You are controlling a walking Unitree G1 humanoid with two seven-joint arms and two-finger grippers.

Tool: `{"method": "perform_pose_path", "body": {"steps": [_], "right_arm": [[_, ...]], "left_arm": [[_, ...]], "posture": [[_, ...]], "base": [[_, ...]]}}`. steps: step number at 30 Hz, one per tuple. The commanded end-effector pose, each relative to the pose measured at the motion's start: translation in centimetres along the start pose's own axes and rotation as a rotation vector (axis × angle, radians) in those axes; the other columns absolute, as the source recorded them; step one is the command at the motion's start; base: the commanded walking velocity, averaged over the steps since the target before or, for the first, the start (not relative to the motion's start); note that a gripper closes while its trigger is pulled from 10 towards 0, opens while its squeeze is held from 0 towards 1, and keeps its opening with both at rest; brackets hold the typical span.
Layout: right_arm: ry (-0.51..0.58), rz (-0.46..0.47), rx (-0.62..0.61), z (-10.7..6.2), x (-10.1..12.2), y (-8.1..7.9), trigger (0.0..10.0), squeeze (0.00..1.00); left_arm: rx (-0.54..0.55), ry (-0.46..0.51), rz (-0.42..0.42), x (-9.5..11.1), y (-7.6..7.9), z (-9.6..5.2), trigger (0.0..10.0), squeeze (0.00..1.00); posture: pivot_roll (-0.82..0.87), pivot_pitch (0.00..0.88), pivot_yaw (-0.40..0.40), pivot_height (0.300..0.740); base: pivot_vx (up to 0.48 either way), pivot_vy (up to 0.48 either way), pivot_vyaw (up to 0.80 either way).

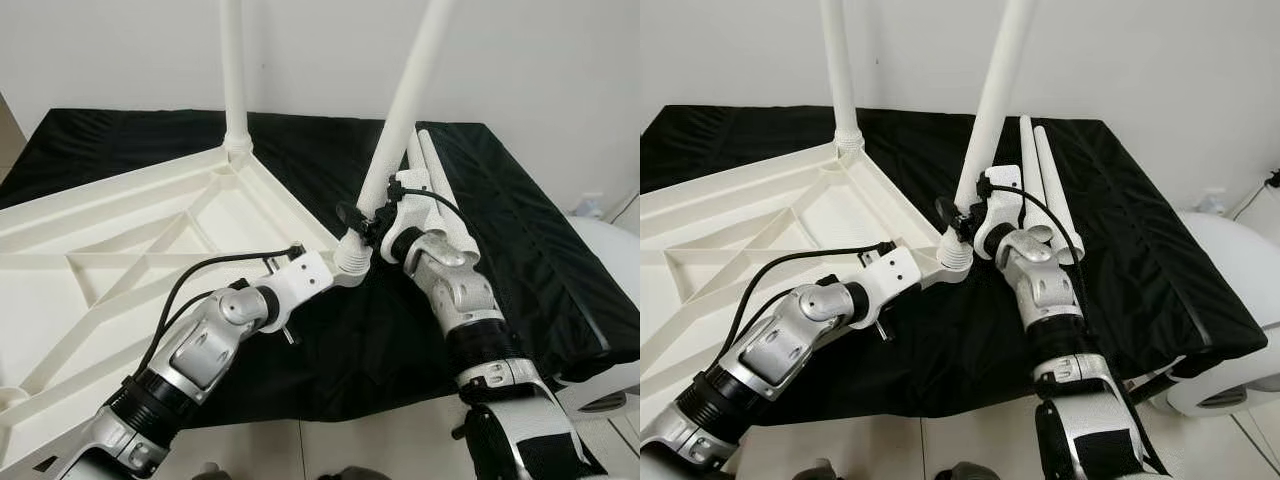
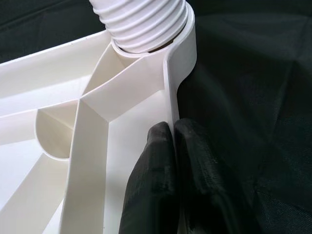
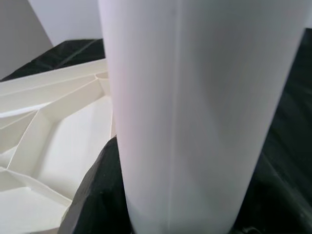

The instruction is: Building children table

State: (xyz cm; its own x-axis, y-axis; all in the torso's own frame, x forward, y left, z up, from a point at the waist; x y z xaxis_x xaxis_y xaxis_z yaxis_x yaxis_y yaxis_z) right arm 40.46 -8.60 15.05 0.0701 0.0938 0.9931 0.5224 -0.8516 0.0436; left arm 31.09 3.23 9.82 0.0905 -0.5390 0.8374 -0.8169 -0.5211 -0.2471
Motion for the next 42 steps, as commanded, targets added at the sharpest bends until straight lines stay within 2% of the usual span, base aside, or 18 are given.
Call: {"method": "perform_pose_path", "body": {"steps": [1, 8, 10, 13, 17, 35, 42], "right_arm": [[-0.192, 0.012, -0.044, -1.2, -5.2, 1.2, 10.0, 0.0], [-0.199, -0.009, -0.044, -1.5, -5.7, 1.2, 10.0, 0.0], [-0.183, -0.036, -0.022, -1.9, -6.1, 0.4, 10.0, 0.0], [-0.175, -0.044, -0.012, -2.1, -6.1, 0.1, 10.0, 0.0], [-0.161, -0.03, 0.036, -2.8, -6.7, -1.1, 10.0, 0.0], [-0.134, -0.024, 0.048, -4.5, -8.7, -2.6, 10.0, 0.0], [-0.113, -0.088, 0.088, -5.1, -9.1, -4.2, 10.0, 0.0]], "left_arm": [[-0.024, -0.025, 0.015, -0.4, 0.4, -0.2, 10.0, 0.0], [-0.02, -0.024, 0.013, -0.4, 0.3, -0.3, 10.0, 0.0], [-0.014, -0.025, 0.01, -0.4, 0.2, -0.4, 10.0, 0.0], [-0.012, -0.025, 0.01, -0.4, 0.2, -0.4, 10.0, 0.0], [-0.008, -0.024, 0.009, -0.4, 0.1, -0.5, 10.0, 0.0], [-0.006, -0.026, 0.013, -0.4, -0.1, -0.7, 10.0, 0.0], [-0.003, -0.028, 0.014, -0.4, -0.1, -0.9, 10.0, 0.0]], "posture": [[0.06, 0.0, -0.08, 0.74], [0.06, 0.002, -0.084, 0.74], [0.06, 0.003, -0.084, 0.74], [0.06, 0.003, -0.084, 0.74], [0.06, 0.003, -0.083, 0.74], [0.06, 0.008, -0.076, 0.74], [0.06, 0.007, -0.071, 0.74]], "base": [[0.0, 0.0, 0.0], [0.0, 0.0, 0.0], [0.0, 0.0, 0.0], [0.0, 0.0, 0.0], [0.0, 0.0, 0.0], [0.0, 0.0, 0.0], [0.0, 0.0, 0.0]]}}
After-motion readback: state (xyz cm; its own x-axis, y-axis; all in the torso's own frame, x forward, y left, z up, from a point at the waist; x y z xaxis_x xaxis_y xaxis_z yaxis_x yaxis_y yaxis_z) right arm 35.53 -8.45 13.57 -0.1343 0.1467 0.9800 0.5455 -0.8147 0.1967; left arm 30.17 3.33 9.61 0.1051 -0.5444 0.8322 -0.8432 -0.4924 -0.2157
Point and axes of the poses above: a point about 5 cm out from each wrist's last joint towards the gripper, its own z axis pointing out of the wrist towards the gripper, its own x axis along the axis of the wrist's last joint, y = z × x, the point moved 5 cm from there along z, pointing out of the wrist towards the gripper, and after that the axes turned 8 degrees about -z, right-handed, at the moved point
